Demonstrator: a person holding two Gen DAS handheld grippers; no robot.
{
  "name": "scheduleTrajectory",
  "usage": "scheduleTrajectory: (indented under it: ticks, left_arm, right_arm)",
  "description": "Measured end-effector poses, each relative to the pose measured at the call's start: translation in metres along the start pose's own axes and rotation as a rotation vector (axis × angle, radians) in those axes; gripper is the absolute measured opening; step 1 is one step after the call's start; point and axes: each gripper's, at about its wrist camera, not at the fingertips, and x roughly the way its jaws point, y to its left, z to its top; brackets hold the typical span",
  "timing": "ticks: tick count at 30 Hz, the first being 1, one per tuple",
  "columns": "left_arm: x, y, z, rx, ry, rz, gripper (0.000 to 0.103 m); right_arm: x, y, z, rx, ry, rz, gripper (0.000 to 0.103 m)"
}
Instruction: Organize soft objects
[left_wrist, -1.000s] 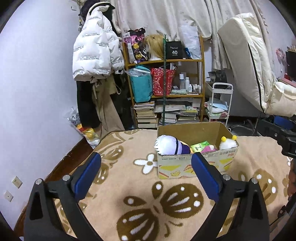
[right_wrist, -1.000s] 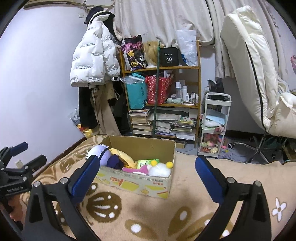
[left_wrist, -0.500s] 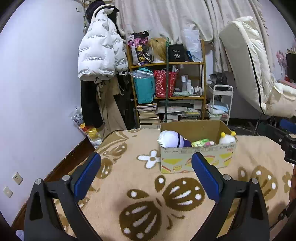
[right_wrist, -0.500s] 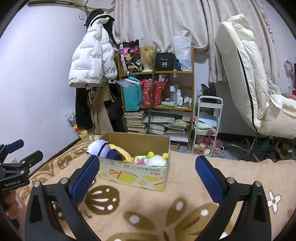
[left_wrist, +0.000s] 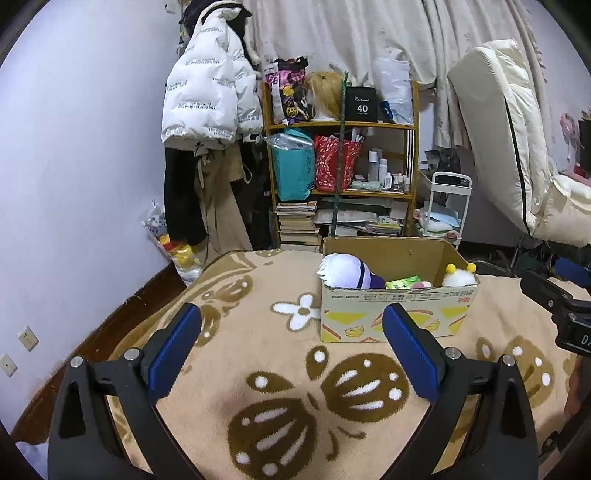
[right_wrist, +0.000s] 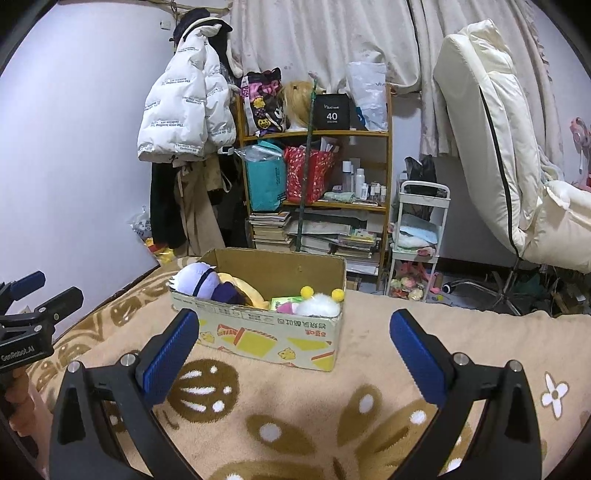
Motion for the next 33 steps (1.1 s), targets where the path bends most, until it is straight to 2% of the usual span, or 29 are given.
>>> scheduleTrajectory:
  ticks: [14,33]
  left_arm:
    - [0.006,-0.005,-0.004,0.013,-0.001,-0.025,0.097]
    - [0.005,-0.012,-0.006,0.024,0.002,-0.017,0.097]
  right_arm:
    - [0.0,-0.004,-0.002,0.016,-0.002,-0.013,0.103]
    - [-0.001,-0.003,-0.004,0.029,0.011,-0.026,0.103]
